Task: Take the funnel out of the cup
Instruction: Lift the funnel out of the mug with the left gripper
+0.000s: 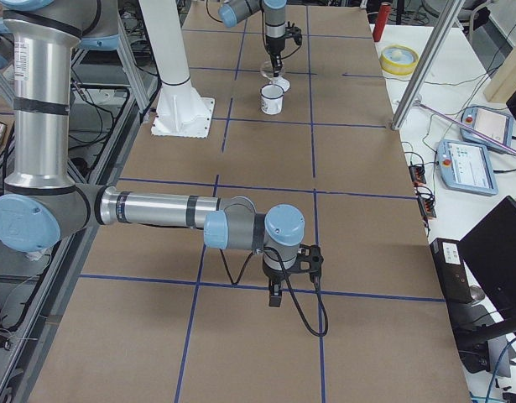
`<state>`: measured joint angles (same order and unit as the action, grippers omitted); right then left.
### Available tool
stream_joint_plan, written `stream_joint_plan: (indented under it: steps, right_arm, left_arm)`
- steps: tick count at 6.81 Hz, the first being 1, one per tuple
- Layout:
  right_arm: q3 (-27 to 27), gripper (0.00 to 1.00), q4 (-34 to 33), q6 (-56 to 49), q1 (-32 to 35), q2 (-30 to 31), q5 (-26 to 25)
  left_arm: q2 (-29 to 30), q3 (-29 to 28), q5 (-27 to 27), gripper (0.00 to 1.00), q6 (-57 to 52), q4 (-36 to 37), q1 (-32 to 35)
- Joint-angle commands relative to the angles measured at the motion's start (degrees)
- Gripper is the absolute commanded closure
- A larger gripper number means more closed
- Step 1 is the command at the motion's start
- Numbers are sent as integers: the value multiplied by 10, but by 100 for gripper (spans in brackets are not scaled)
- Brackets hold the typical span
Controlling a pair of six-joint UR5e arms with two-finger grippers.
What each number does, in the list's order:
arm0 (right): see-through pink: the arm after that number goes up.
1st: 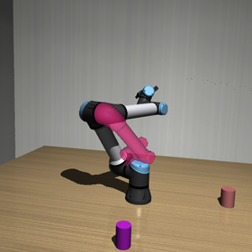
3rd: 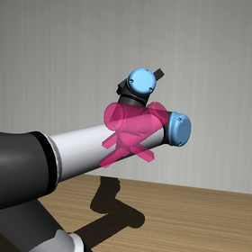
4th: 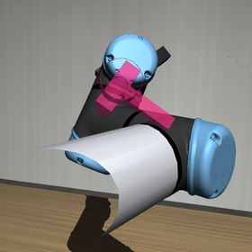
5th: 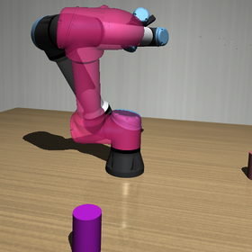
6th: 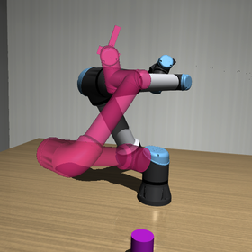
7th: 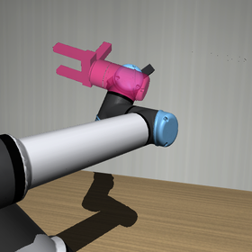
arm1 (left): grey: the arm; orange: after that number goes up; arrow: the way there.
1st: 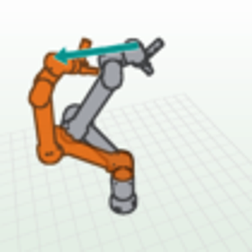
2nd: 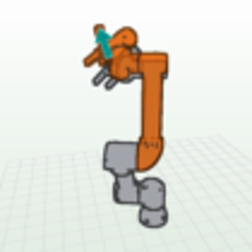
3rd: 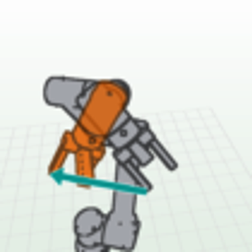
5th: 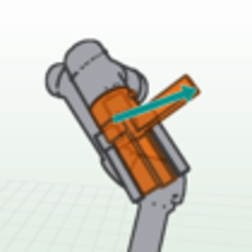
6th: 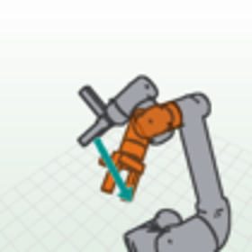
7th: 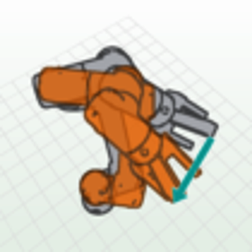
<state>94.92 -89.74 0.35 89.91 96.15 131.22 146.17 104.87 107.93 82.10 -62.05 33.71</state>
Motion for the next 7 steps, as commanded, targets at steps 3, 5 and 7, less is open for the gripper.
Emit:
stream_joint_plan:
  steps: [3,5,7]
  right_arm:
    - [-1,0,0,0,0,0,0]
    - [0,0,0,0,0,0,0]
    - [0,0,0,0,0,0,0]
  left_arm:
    - [-144,26,-119,100,360,-390,104]
    - [-198,-46,-217,100,549,-588,128]
    - [-200,-189,-271,100,629,-717,129]
